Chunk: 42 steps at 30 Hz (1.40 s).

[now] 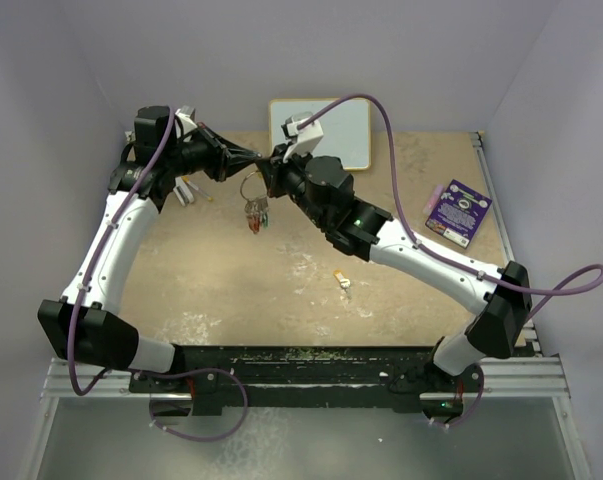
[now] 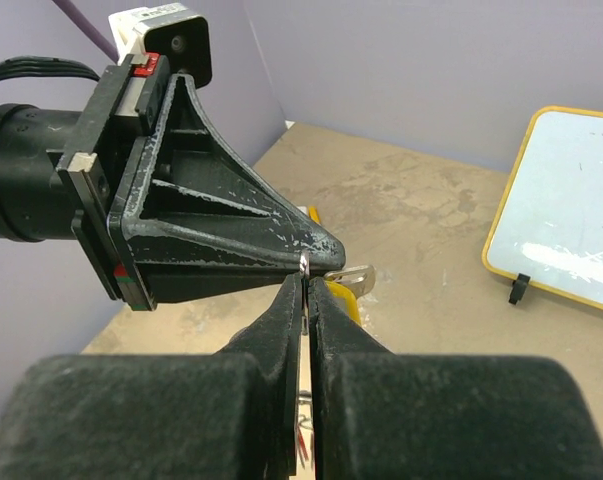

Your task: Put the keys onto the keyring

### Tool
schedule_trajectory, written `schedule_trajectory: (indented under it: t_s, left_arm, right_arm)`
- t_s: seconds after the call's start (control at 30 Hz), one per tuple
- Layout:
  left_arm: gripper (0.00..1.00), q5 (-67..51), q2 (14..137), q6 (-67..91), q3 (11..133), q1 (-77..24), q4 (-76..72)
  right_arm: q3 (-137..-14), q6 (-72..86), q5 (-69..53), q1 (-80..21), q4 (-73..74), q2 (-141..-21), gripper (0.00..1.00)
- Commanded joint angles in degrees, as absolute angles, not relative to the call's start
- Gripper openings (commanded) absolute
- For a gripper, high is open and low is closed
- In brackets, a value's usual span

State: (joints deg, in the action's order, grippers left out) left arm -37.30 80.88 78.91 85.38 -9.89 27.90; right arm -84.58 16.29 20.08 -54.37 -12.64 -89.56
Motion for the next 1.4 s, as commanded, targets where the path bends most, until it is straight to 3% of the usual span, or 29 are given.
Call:
schedule_trajectory:
  t_s: [0.0, 1.37]
  left_arm:
    - [0.03, -36.91, 79.14, 85.08, 86.53, -10.37, 26.62]
    - [0.03, -38.13, 79.44, 89.21, 89.90, -10.37, 25.41]
  right_arm:
    - [-88.37, 17.26, 20.95, -54.53, -16.51, -88.77, 0.00]
    - [-87.28, 21.81, 20.82, -54.50, -12.05, -90.36, 0.00]
